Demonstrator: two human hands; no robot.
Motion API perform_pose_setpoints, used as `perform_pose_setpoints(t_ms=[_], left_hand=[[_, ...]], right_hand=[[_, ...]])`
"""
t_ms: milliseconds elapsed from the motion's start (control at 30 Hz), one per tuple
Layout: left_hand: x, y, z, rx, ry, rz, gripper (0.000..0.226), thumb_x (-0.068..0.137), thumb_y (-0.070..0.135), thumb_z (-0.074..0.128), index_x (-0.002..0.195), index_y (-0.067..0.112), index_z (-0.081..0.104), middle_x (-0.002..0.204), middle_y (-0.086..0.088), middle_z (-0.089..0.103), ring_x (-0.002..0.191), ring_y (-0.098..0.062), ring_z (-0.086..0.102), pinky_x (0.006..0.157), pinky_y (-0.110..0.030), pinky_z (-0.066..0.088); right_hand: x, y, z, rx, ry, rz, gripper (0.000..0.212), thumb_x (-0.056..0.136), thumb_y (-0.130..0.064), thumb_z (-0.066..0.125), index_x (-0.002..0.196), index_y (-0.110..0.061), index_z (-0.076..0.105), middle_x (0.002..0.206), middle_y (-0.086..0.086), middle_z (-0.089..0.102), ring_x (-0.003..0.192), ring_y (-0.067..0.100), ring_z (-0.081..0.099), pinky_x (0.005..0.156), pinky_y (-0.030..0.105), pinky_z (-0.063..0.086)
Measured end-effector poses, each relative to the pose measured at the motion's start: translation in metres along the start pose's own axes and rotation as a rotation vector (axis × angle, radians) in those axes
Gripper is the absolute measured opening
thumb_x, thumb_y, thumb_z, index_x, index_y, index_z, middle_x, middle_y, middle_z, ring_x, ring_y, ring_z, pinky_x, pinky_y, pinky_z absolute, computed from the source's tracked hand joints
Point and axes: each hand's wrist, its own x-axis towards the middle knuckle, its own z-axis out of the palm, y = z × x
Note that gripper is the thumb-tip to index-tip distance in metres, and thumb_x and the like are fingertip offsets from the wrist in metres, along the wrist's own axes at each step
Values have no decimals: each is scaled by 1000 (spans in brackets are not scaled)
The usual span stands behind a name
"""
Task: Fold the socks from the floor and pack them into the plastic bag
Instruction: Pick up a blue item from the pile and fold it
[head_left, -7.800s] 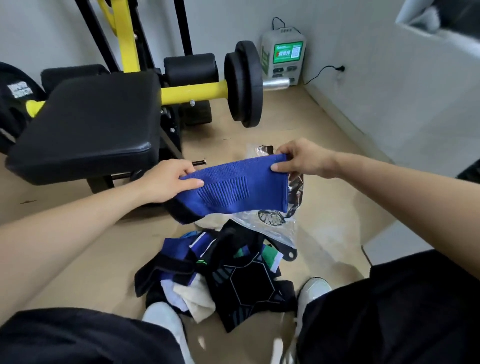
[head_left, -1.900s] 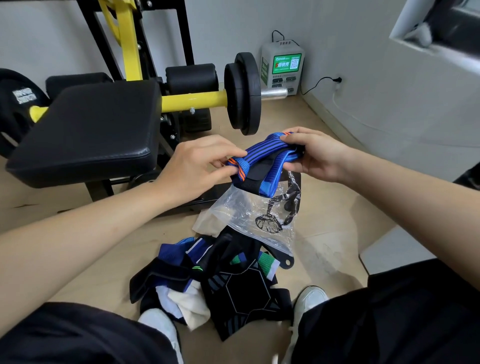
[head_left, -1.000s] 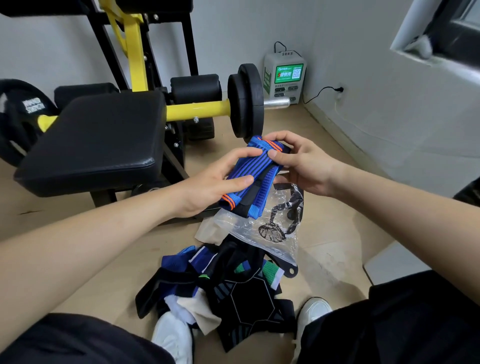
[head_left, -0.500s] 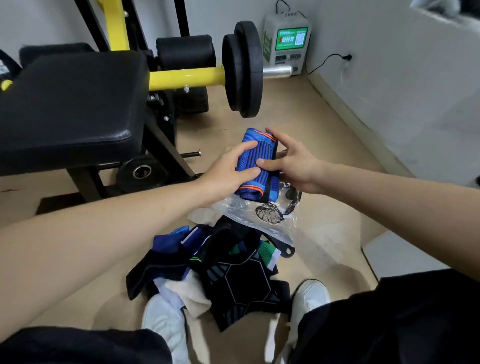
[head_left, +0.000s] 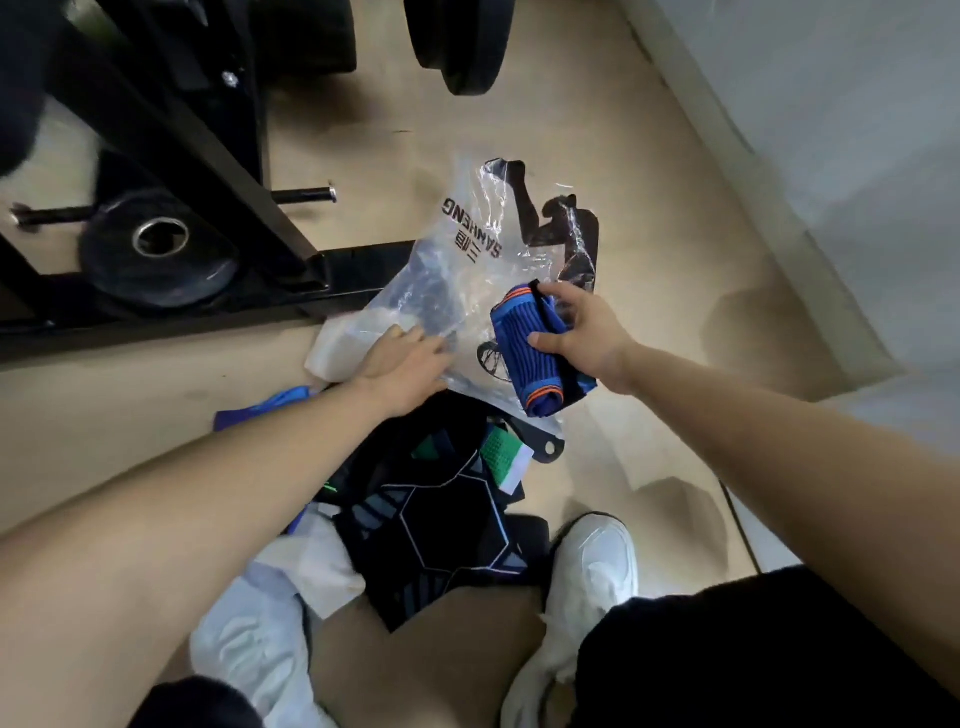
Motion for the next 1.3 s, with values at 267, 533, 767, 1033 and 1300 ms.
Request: perform_pose_setpoints(t_ms=[267, 533, 767, 1033, 1300], left_hand=[[16, 2, 2, -197, -98, -30, 22, 101, 40, 55, 108, 25, 70, 109, -4, 70, 104, -30, 64, 76, -35, 47], [23, 25, -37, -815, 20, -273, 22, 94, 28, 66, 72, 29, 67, 71, 14, 66, 78, -20, 63, 78, -34, 51], [25, 45, -96, -1127, 343, -245, 23, 99, 15, 52, 95, 36, 58, 79, 6, 67, 72, -12, 60, 72, -32, 49], [19, 45, -147, -1184, 523, -75, 30, 92, 5, 66, 109, 29, 68, 102, 11, 67, 84, -7, 60, 75, -11, 48], [8, 42, -160, -1238, 694, -5, 44, 96, -5, 52, 91, 32, 74, 94, 9, 67, 75, -10, 62, 74, -28, 55]], right_hand=[[-15, 44, 4, -5, 69, 46, 68, 83, -10, 78, 142, -26, 50, 107, 1, 56, 98, 21, 60, 88, 31, 52], [-54, 14, -60, -81, 185, 8, 67, 83, -15, 78, 141, -32, 49, 109, 3, 61, 93, 18, 63, 84, 29, 51], [-113, -13, -87, -73, 340, -64, 66, 83, -13, 77, 141, -31, 50, 113, 1, 60, 99, 16, 60, 87, 29, 49], [-117, -31, -53, -182, 307, -199, 62, 81, -21, 77, 138, -33, 54, 119, -13, 62, 107, 9, 58, 97, 33, 49], [-82, -32, -26, -533, 197, -172, 54, 91, -21, 63, 143, -28, 49, 127, 10, 64, 115, 32, 57, 91, 35, 44]])
